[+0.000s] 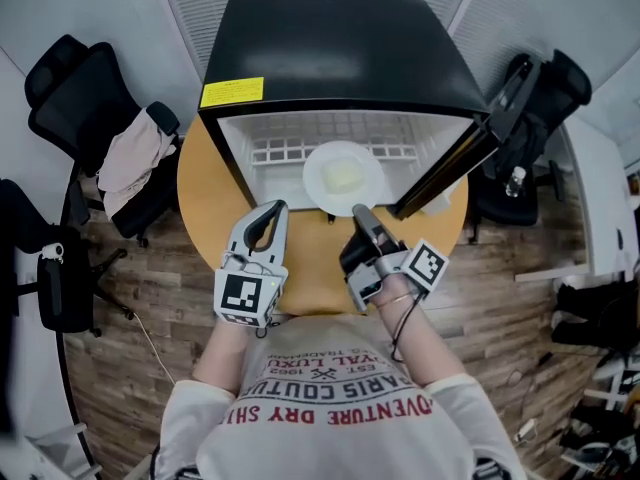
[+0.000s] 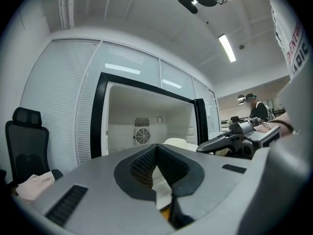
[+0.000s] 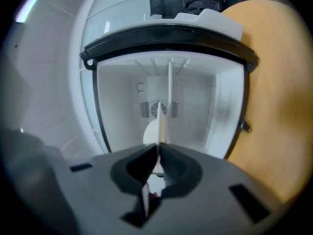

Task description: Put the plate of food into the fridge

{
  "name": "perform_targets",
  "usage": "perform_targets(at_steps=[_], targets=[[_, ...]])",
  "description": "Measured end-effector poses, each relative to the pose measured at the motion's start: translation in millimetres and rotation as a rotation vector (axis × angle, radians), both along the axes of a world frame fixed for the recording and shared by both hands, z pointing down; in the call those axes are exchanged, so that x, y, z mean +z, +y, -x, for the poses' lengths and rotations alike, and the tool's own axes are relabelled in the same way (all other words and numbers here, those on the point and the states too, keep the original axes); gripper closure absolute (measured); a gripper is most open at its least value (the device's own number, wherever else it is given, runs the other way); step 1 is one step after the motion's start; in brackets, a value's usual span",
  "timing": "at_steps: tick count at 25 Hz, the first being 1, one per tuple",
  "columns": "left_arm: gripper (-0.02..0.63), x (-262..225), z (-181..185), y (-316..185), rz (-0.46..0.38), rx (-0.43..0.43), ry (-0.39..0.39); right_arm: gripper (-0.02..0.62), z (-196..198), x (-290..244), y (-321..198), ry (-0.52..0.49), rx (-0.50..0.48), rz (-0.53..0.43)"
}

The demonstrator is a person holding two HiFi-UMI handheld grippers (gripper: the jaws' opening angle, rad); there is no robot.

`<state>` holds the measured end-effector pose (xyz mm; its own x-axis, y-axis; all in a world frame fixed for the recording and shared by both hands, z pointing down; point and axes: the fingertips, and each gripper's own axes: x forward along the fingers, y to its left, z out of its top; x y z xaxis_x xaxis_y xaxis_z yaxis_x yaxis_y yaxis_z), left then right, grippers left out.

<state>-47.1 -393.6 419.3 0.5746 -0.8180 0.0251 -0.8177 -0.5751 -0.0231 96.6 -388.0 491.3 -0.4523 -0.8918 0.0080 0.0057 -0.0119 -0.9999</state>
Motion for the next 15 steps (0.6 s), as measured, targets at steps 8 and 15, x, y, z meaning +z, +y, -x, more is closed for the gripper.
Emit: perform_targets(at_steps=[8,15], targets=[[0.572,1,-12,-27,0.022,-0.04,0.011,0.555,-1,-3,-35,0.016,-0.055,0.001],[0.572,5,-11,-41,0.026,-0.071,0.013,0.554,-3,8,-59,0.034,-0.064,0.03]])
